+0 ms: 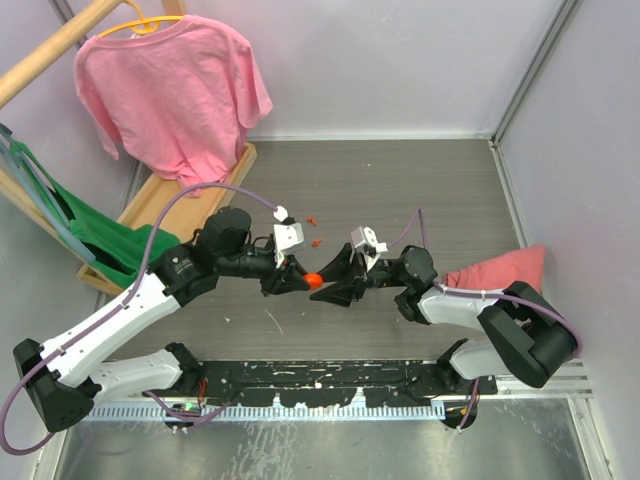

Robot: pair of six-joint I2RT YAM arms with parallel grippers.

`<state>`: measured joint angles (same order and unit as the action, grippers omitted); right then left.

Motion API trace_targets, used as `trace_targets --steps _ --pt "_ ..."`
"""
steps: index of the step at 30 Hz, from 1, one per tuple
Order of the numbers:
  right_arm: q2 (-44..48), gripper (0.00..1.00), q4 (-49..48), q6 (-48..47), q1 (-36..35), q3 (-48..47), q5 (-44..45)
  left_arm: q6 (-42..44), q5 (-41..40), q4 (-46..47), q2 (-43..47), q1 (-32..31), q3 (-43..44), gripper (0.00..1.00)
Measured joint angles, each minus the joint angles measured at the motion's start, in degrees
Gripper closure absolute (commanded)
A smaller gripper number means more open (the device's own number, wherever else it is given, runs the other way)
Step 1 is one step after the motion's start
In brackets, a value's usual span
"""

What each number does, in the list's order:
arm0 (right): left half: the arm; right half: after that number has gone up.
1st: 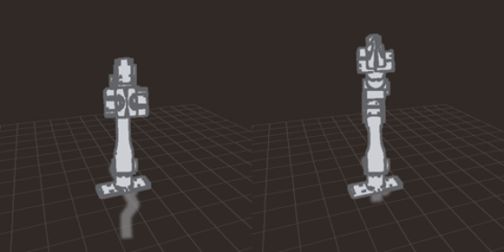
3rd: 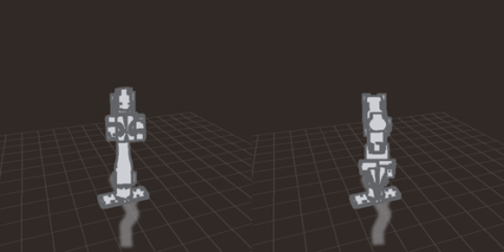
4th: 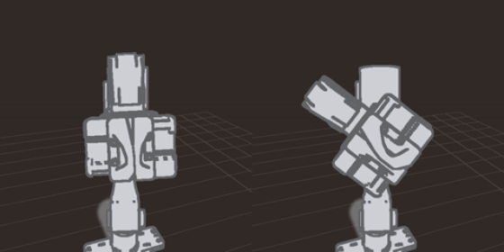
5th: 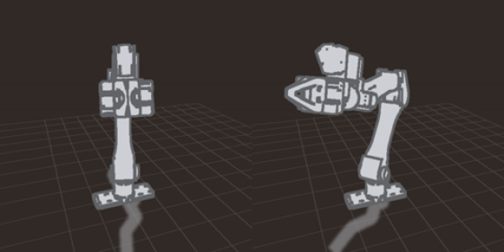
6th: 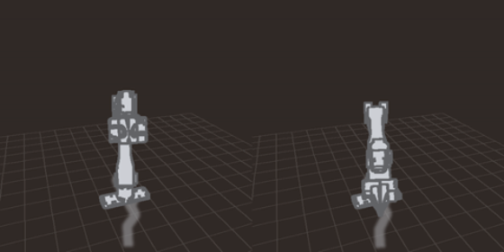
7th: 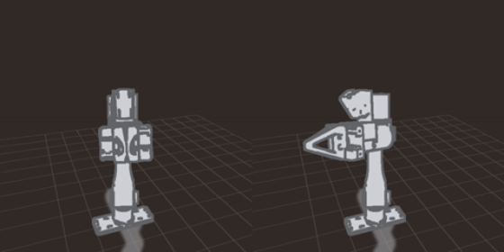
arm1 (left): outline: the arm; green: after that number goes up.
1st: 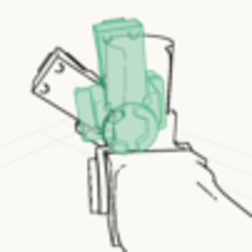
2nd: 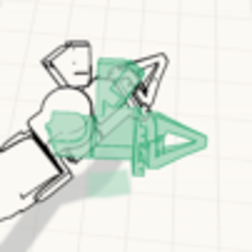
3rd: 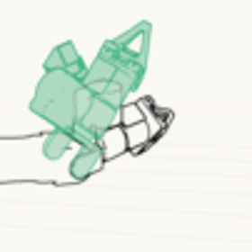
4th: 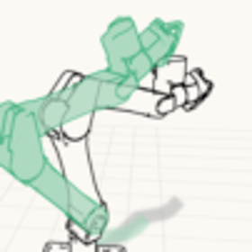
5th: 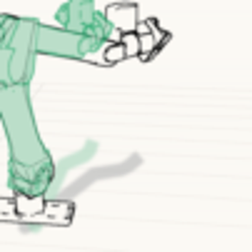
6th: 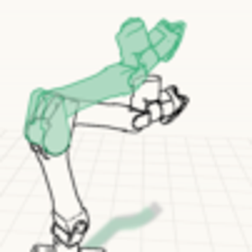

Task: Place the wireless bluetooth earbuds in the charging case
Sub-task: Pick up the charging case at the center of the board.

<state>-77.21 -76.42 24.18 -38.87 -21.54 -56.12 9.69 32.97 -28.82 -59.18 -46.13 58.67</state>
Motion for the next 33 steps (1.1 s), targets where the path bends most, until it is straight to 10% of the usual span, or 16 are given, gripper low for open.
trace_targets --steps 13,23,33 --pt "-0.04 0.87 -0.85 -0.26 0.11 0.33 -0.15 -1.81 1.53 1.64 0.00 0.00 -1.29 0.92" --pt "-0.02 0.99 -0.90 -0.57 0.11 1.33 -0.02 -2.82 1.31 3.76 0.33 0.00 -3.19 0.46" --pt "0.46 0.99 -0.96 -1.55 0.11 1.95 0.55 -2.82 -0.55 3.74 0.33 0.00 -3.69 0.40"
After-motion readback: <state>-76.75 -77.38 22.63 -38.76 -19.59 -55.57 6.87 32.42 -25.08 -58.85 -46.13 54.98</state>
